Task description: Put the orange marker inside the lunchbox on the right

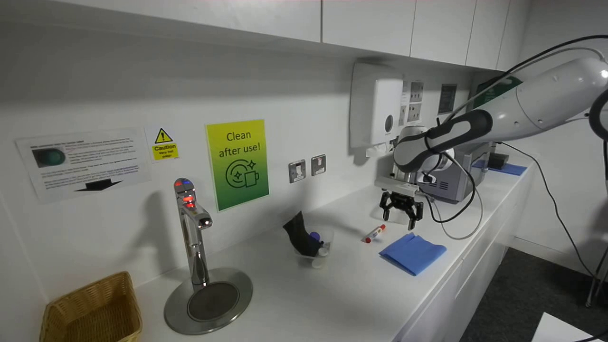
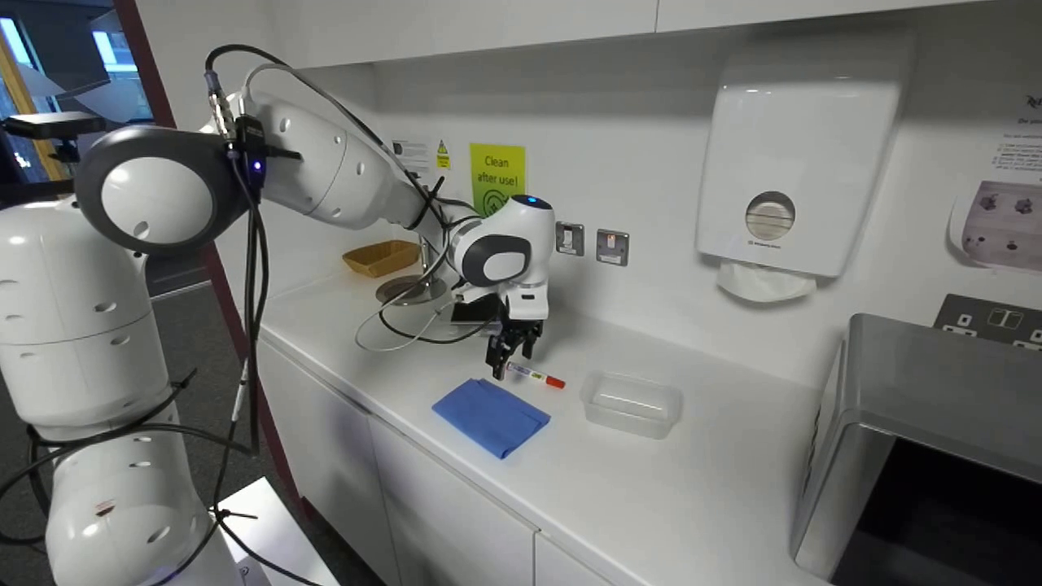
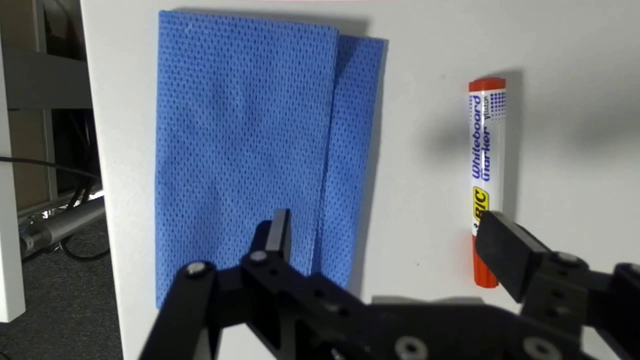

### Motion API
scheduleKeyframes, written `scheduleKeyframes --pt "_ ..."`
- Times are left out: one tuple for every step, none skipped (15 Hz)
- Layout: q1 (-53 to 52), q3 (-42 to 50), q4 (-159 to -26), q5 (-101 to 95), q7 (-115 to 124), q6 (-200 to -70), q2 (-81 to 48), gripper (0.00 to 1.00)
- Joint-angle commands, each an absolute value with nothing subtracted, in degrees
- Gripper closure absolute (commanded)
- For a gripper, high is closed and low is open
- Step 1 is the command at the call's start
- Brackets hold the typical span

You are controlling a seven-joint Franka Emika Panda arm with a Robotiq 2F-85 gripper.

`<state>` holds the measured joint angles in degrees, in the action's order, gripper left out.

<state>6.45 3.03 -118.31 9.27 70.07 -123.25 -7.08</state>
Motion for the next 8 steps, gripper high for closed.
scheduleKeyframes --pt "5.0 4.0 -115.4 8.1 70.4 -121.5 -8.5 0.00" --pt "4.7 4.0 -114.9 7.8 70.3 -121.2 -8.8 0.00" --pt "4.5 4.0 -114.1 7.2 70.2 -120.9 -9.2 0.00" --pt "4.3 4.0 -113.3 7.0 69.9 -120.5 -9.7 0.00" --pt "4.2 4.0 -112.0 6.7 69.5 -119.8 -10.6 0.00" --pt "4.0 4.1 -110.9 6.4 69.5 -119.2 -11.3 0.00" --pt "4.0 4.1 -109.1 6.2 69.5 -118.0 -12.6 0.00" --pt "3.8 4.2 -107.8 6.0 69.4 -116.8 -13.6 0.00"
